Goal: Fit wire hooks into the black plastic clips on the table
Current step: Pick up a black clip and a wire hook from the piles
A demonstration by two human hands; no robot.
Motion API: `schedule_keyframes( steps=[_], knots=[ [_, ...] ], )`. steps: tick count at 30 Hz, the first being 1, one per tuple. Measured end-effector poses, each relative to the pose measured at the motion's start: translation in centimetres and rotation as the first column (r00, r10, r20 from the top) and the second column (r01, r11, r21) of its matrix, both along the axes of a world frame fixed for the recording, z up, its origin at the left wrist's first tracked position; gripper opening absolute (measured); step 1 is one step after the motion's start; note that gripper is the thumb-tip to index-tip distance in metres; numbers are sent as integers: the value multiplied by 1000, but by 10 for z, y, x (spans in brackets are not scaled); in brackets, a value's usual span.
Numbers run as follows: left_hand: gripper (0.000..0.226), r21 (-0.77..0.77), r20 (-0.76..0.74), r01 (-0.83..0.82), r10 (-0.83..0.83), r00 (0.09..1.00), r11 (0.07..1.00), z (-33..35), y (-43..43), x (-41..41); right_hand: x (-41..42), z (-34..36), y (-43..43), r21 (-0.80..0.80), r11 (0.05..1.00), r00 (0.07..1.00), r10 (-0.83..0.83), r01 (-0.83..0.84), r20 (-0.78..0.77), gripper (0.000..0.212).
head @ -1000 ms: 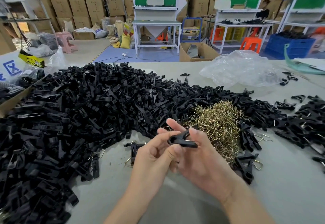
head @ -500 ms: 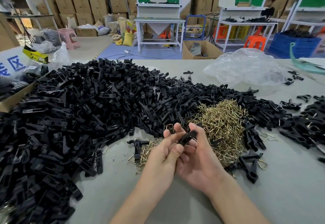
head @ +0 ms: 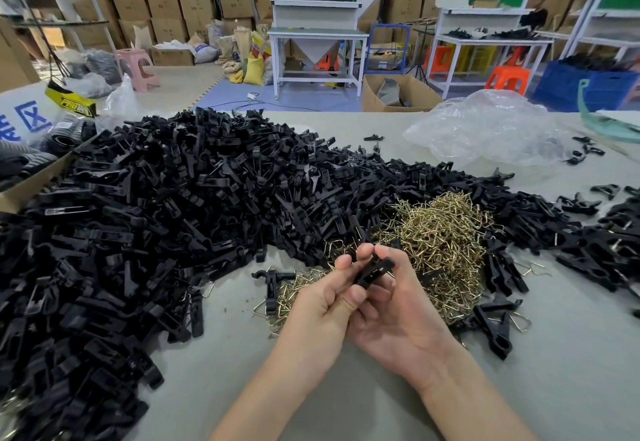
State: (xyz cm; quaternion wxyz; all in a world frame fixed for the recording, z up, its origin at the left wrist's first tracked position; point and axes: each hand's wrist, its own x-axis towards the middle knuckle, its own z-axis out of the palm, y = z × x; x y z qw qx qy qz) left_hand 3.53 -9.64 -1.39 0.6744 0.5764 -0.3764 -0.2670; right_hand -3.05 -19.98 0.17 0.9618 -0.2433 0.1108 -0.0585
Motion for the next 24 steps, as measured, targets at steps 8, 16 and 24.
schedule_keyframes(
  steps=[8,16,24],
  knots=[
    [38,24,12,34,-34,999,999,3,1,1,0,-3,-1,13,1000,999,-5,6,-43,24],
    [38,50,-5,25,-25,1000,998,2,0,1,-1,-3,0,34,999,999,-17,19,-46,29],
    [38,58,9,15,-16,1000,998,4,-1,0,2,-6,2,46,997,995,-57,61,-88,21]
  ],
)
